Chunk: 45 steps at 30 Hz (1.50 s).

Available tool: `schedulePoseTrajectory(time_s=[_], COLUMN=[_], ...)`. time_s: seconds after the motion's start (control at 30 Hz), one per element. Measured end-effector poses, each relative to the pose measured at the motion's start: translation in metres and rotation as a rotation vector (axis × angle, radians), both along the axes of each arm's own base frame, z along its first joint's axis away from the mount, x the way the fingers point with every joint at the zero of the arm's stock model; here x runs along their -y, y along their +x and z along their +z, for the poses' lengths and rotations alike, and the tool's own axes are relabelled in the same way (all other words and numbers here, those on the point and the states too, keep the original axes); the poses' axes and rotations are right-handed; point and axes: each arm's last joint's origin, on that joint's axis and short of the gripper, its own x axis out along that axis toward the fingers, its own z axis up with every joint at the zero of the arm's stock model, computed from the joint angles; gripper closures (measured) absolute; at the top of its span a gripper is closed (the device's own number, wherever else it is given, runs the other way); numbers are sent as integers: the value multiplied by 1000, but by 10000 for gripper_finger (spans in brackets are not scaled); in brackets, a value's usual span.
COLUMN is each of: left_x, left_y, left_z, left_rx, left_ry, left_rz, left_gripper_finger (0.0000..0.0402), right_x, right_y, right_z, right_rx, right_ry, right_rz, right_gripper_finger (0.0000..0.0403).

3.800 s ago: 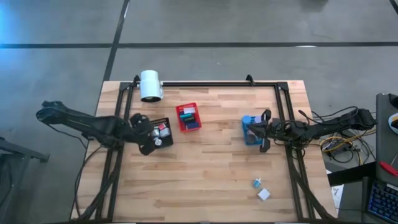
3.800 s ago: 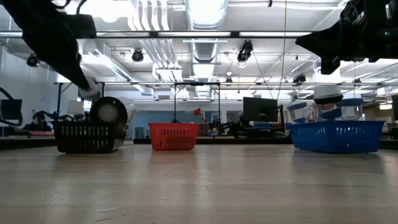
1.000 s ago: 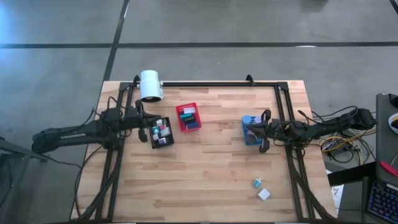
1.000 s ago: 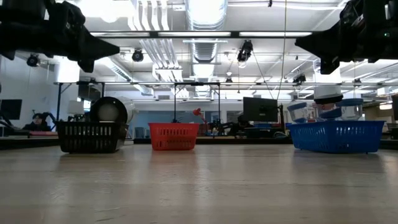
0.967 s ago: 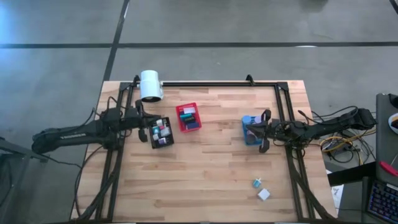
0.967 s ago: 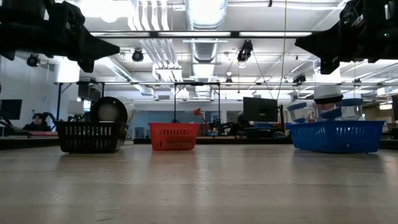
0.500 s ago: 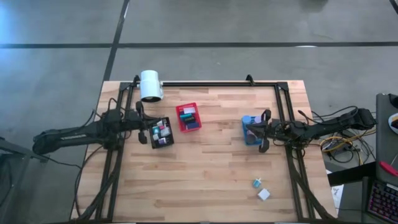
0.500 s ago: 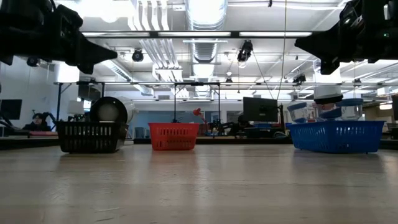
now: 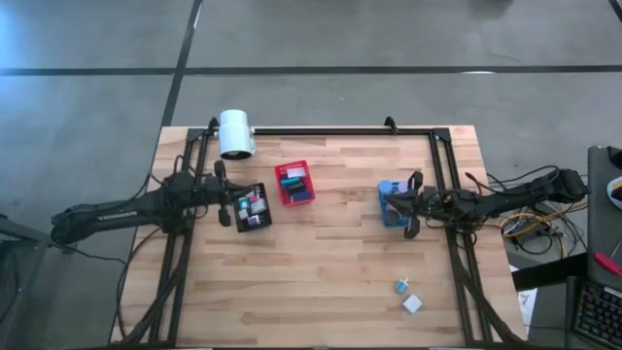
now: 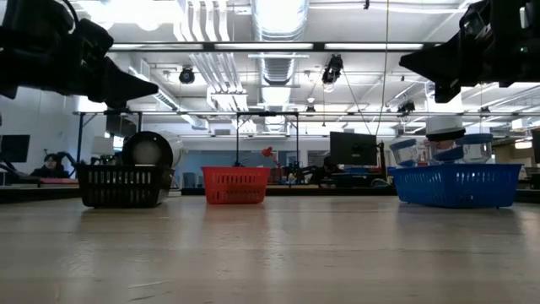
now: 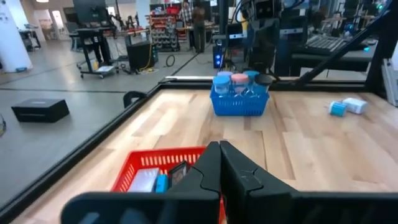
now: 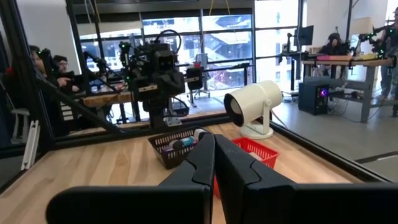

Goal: Pick & Place Office items
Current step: Put the light blue charger adapter into the black bin

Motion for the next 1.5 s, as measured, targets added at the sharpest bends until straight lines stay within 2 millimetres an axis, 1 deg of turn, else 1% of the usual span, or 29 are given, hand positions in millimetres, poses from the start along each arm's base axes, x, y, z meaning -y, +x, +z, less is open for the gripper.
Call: schedulePoseTrajectory(time_s=[0.23, 0.37, 0.47, 0.6, 0.73, 0.9, 1.17, 1.23, 1.33, 1.4, 1.5], left_x=[1, 1, 1, 1, 1, 1, 2, 2, 2, 2, 2], left_y=[0, 0, 1, 1, 1, 0, 0, -1, -1, -1, -1], left_z=[-1, 10, 12, 12, 13, 13, 22, 28, 36, 36, 35], left_rx=[4, 40, 50, 50, 54, 65, 144, 159, 186, 185, 178], left_ry=[-32, -41, -59, -71, -74, -105, -32, -41, -69, -86, -93], left_rz=[-47, -46, -45, -44, -44, -41, -48, -48, -48, -47, -47], left_gripper_finger=[394, 386, 386, 388, 389, 390, 390, 391, 393, 393, 392], right_x=[0, 0, 0, -1, -1, -1, -1, -1, -1, -2, -5], right_y=[0, 0, 0, 2, 2, 2, 2, 2, 5, 9, 17], right_z=[0, 1, 0, -5, -6, -6, -5, -1, 11, 22, 41], right_rx=[11, 21, 8, -26, -16, -12, 0, 32, 67, 53, -33], right_ry=[37, 46, 52, 113, 170, 189, 199, 221, 253, 246, 233], right_rz=[4, 6, 7, 14, 19, 21, 23, 27, 34, 46, 50], right_gripper_finger=[394, 394, 394, 394, 394, 394, 394, 394, 394, 394, 394])
